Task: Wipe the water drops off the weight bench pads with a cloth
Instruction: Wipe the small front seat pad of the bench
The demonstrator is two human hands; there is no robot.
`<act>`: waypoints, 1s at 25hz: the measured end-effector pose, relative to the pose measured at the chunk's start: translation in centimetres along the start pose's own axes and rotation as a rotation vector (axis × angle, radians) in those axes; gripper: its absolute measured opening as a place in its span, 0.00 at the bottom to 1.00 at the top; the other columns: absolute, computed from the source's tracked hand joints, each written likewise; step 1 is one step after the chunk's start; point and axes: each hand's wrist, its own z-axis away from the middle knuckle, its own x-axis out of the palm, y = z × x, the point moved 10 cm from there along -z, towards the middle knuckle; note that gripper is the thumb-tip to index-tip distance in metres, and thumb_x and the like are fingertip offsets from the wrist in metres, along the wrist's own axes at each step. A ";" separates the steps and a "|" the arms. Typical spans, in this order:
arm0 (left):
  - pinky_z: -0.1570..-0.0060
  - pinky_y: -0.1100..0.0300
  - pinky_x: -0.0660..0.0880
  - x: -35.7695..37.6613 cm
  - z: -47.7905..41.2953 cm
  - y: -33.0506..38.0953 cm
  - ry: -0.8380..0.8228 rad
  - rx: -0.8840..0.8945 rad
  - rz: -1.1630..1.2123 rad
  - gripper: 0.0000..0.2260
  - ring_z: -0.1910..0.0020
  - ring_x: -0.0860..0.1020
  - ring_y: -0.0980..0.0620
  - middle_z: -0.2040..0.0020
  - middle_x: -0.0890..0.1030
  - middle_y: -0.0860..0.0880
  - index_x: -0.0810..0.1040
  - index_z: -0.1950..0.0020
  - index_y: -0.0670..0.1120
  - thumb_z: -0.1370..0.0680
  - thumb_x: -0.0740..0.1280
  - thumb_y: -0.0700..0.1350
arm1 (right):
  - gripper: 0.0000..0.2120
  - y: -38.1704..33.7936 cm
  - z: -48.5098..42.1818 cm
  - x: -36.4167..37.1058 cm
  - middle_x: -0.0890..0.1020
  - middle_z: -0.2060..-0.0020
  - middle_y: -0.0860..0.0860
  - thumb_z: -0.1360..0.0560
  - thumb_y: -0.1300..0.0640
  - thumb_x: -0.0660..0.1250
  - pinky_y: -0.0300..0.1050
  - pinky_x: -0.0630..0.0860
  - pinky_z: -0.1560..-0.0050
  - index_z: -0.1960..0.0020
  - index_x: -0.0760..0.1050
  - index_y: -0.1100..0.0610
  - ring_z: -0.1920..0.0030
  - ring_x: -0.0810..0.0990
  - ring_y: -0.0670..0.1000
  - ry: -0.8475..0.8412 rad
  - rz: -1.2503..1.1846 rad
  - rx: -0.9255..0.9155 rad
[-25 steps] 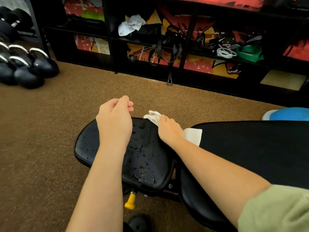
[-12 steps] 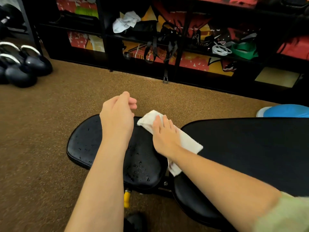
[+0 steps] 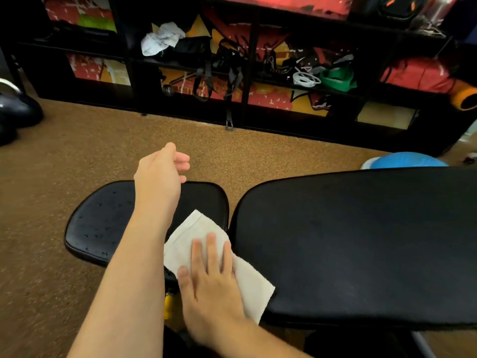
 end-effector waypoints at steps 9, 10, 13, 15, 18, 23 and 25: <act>0.58 0.57 0.70 -1.9 -0.1 0.1 0.050 -0.001 0.017 0.19 0.54 0.82 0.50 0.50 0.87 0.50 0.84 0.53 0.49 0.14 0.57 0.54 | 0.17 -0.1 -9.6 -4.8 0.75 0.37 0.57 0.15 0.53 0.52 0.59 0.55 0.21 0.38 0.74 0.62 0.30 0.68 0.57 -0.010 0.198 -0.205; 0.58 0.57 0.69 -2.0 -0.2 0.1 0.054 0.002 0.020 0.18 0.54 0.82 0.50 0.50 0.87 0.50 0.84 0.52 0.49 0.14 0.58 0.54 | 0.23 0.2 -9.1 -3.4 0.65 0.24 0.59 0.15 0.52 0.50 0.56 0.49 0.19 0.26 0.64 0.65 0.21 0.57 0.57 -0.023 0.241 -0.217; 0.59 0.58 0.69 -2.6 -0.8 0.1 0.076 0.009 0.032 0.17 0.51 0.82 0.50 0.50 0.86 0.51 0.84 0.51 0.49 0.14 0.59 0.53 | 0.31 0.7 -8.3 -2.9 0.46 0.17 0.58 0.14 0.48 0.45 0.49 0.39 0.20 0.18 0.45 0.64 0.18 0.42 0.56 0.114 0.264 -0.280; 0.60 0.59 0.68 -3.1 -1.2 0.0 0.090 -0.001 0.041 0.16 0.51 0.82 0.50 0.49 0.86 0.50 0.84 0.51 0.48 0.14 0.59 0.52 | 0.31 2.2 -11.9 -4.2 0.45 0.17 0.58 0.14 0.48 0.44 0.51 0.40 0.20 0.18 0.42 0.64 0.18 0.42 0.56 0.130 0.250 -0.197; 0.60 0.59 0.68 -3.2 -1.4 0.0 0.079 -0.005 0.063 0.17 0.54 0.81 0.51 0.49 0.86 0.49 0.84 0.50 0.47 0.14 0.59 0.52 | 0.30 5.0 -18.5 -6.5 0.53 0.18 0.60 0.14 0.48 0.45 0.56 0.48 0.20 0.19 0.50 0.65 0.19 0.50 0.60 0.139 0.174 0.004; 0.61 0.59 0.68 -2.9 -1.0 0.4 0.070 0.019 0.065 0.17 0.54 0.81 0.51 0.49 0.87 0.49 0.85 0.49 0.45 0.14 0.60 0.52 | 0.39 5.3 -19.0 -6.1 0.72 0.31 0.65 0.21 0.43 0.33 0.61 0.64 0.29 0.29 0.67 0.69 0.29 0.69 0.68 0.286 0.246 0.081; 0.61 0.59 0.68 -3.2 -1.1 0.6 0.084 0.025 0.071 0.17 0.55 0.81 0.51 0.49 0.87 0.48 0.85 0.48 0.45 0.14 0.59 0.52 | 0.39 3.9 -15.6 -5.3 0.65 0.23 0.65 0.21 0.44 0.35 0.62 0.59 0.24 0.22 0.60 0.68 0.23 0.61 0.67 0.326 0.220 0.111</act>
